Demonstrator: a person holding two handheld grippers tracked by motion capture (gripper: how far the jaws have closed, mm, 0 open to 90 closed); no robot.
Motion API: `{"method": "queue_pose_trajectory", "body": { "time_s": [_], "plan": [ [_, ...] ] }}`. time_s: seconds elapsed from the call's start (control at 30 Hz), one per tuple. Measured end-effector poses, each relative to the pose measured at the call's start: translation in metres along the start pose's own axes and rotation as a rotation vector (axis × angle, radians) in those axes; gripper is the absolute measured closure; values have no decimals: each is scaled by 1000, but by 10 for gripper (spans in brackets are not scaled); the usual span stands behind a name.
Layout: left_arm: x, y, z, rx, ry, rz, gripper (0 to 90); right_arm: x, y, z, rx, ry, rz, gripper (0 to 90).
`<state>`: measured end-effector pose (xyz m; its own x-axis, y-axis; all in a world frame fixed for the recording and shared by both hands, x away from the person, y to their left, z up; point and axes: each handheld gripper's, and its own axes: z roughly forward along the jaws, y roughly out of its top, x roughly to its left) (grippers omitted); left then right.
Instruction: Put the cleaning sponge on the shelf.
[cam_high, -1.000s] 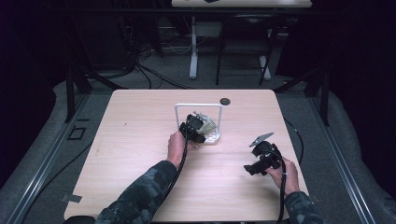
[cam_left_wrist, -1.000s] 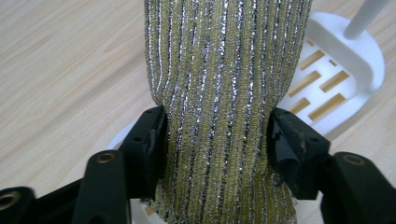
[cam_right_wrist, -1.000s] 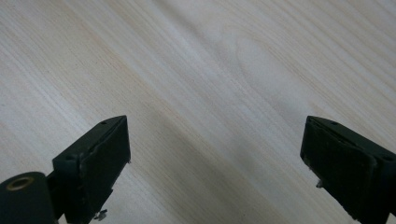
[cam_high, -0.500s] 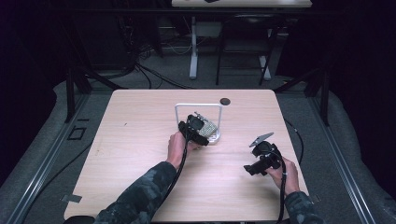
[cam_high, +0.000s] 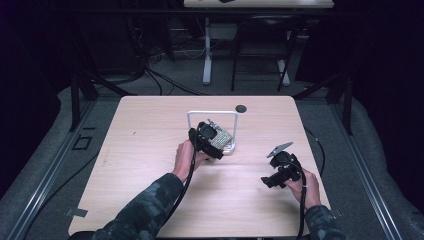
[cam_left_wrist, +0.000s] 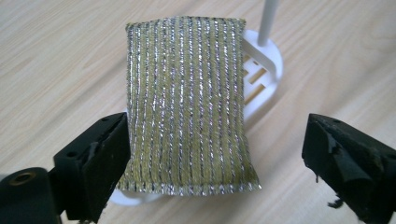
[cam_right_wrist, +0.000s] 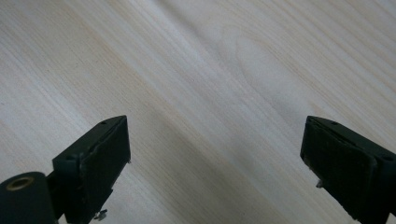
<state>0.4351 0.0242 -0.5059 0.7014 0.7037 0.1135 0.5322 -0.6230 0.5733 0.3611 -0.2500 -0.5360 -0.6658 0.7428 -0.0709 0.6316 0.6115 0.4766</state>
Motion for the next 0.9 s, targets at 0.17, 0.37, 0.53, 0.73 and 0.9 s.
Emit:
{"method": "queue_pose_trajectory", "body": {
  "time_s": [0.17,0.37,0.53,0.73,0.9],
  "plan": [
    [-1,-5,-15,-3,-22,28,46,0,0,0,2,1,-2,76],
    [0,-15,-36,-4,-51,47,16,0,0,0,3,0,-1,75],
    [2,-26,-52,-5,-51,60,4,0,0,0,4,0,-1,75],
    [10,-49,-68,3,-35,66,3,1,0,0,3,2,3,75],
    [19,-67,-79,6,-26,48,3,2,0,1,7,4,4,75]
  ]
}}
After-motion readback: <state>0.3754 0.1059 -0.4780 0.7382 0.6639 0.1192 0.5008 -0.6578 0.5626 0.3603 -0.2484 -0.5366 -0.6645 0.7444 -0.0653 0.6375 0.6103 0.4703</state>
